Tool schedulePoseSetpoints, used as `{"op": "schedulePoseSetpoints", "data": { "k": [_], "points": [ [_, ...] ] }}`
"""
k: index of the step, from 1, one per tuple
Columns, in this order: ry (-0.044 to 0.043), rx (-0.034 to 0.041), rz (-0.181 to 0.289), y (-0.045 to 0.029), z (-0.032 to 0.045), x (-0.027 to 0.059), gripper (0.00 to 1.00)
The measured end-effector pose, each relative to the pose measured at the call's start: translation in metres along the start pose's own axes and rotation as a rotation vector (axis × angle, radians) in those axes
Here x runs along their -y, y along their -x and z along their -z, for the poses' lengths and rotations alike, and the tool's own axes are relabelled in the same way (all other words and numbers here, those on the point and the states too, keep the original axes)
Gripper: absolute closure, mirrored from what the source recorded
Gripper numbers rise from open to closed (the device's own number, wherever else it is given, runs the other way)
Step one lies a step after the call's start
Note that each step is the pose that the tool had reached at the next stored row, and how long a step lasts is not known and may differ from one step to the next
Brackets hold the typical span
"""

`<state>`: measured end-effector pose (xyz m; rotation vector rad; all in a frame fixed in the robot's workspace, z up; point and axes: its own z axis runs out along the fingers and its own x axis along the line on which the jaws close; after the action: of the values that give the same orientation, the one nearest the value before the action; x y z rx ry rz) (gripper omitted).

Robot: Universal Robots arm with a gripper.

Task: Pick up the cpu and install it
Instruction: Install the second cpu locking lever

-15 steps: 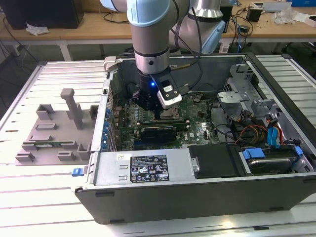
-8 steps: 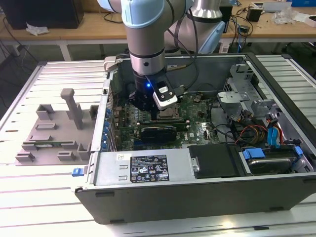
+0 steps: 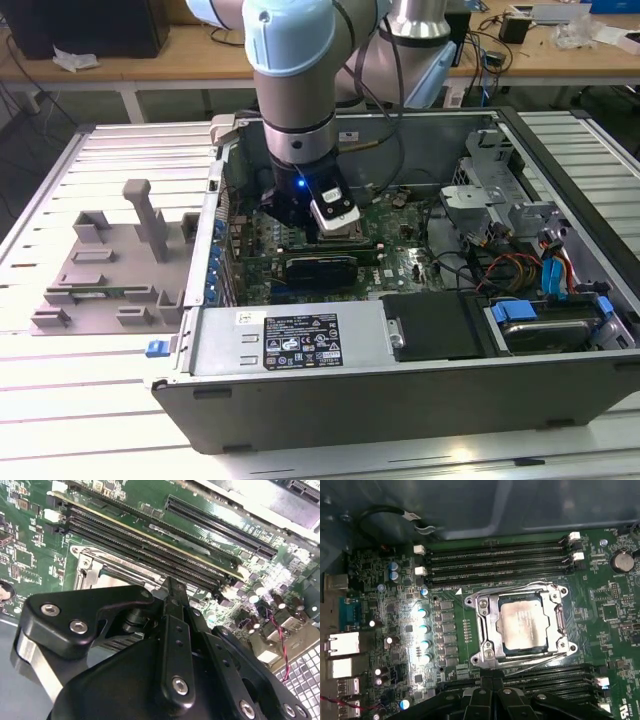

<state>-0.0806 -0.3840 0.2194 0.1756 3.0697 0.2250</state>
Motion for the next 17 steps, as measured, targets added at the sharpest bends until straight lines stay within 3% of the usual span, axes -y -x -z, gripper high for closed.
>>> {"op": "schedulePoseSetpoints", "data": {
  "k": [2,5,8,11,12,14,15,17],
  "points": [
    [0.0100,-0.0031,-0.001,0.0006,-0.0021,0.0015,0.89],
    [0.0177,-0.0066,-0.002,0.0010,-0.0048,0.0024,0.89],
    [0.0509,-0.0111,-0.004,0.0012,-0.0100,0.0063,0.89],
    [0.0613,-0.0124,-0.005,0.0019,-0.0093,0.0127,0.89],
    [0.0697,-0.0135,-0.006,0.0020,-0.0095,0.0135,0.89],
    [0.1012,-0.0169,-0.008,0.0019,-0.0108,0.0138,0.89],
    [0.1116,-0.0180,-0.008,0.0019,-0.0116,0.0139,0.89],
    [0.1243,-0.0194,-0.009,0.0018,-0.0142,0.0147,0.89]
  ]
}}
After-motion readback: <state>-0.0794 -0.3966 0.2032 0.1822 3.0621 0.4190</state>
